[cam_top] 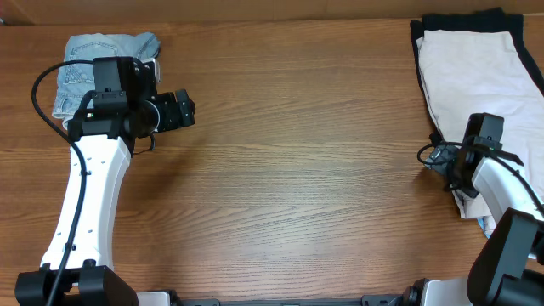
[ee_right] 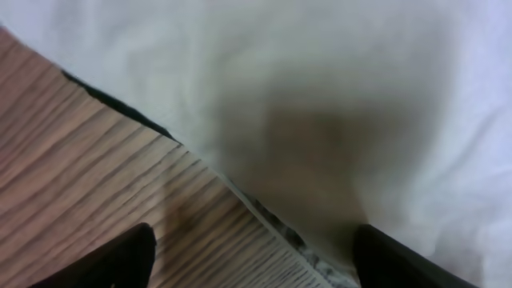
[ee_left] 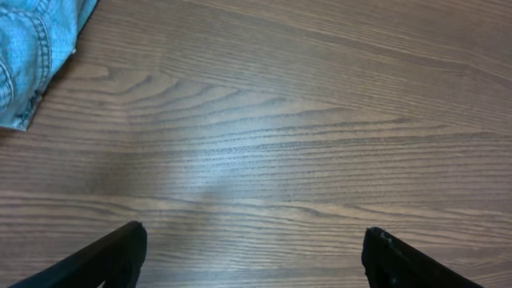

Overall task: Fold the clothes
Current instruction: 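Reach the right gripper to the beige shorts on the right stack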

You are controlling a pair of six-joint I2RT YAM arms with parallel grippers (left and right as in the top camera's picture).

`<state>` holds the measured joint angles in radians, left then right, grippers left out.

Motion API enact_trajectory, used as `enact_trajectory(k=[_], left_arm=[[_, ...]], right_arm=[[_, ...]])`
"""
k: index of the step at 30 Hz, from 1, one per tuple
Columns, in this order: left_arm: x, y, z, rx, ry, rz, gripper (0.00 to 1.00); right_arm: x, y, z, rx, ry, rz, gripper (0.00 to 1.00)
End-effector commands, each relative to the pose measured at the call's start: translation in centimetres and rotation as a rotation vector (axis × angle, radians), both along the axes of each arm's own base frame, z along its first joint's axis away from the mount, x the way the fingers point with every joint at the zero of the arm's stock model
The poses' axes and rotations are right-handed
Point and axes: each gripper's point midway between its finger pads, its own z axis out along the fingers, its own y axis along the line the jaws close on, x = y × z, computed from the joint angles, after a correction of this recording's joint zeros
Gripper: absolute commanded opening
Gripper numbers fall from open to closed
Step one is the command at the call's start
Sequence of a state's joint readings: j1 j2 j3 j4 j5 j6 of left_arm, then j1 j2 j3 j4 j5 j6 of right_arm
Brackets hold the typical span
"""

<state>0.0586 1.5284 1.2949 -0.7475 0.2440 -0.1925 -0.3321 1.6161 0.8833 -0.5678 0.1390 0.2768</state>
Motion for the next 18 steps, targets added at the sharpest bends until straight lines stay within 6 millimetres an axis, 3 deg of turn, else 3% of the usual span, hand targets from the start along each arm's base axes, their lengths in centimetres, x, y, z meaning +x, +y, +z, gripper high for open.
enact_trajectory(k=[1,6,12,14,16,18], left_arm=[[0.1,-0.5,0.3,-0.024,0.006,0.006,0.84],[0.0,-0.5,0.2,-0.024,0.010,0.006,0.80],[0.0,-0.5,0.2,-0.024,0.011,0.005,0.80],[0.0,-0.5,0.2,-0.024,0.010,0.005,0.80],[0.0,-0.5,0.2,-0.024,0.010,0.005,0.80],[0.0,-0.5,0.3,-0.023,0.009,0.006,0.81]], right_arm=[[0.1,-0.2,0.0,-0.007,-0.008,-0.039,0.71],[-0.3,-0.2,-0.1,-0.004,0.008,-0.040,0.56],[-0.9,-0.9,-0.2,-0.045,0.038,-0.055,0.49],[-1.1,-1.1,-0.4,-0.057,0.050,-0.060,0.50],[-1.3,-1.4,-0.6,-0.072,0.063,-0.065,0.62],[-1.4,-1.5,-0.8,-0.080,0.074,-0.068,0.65]])
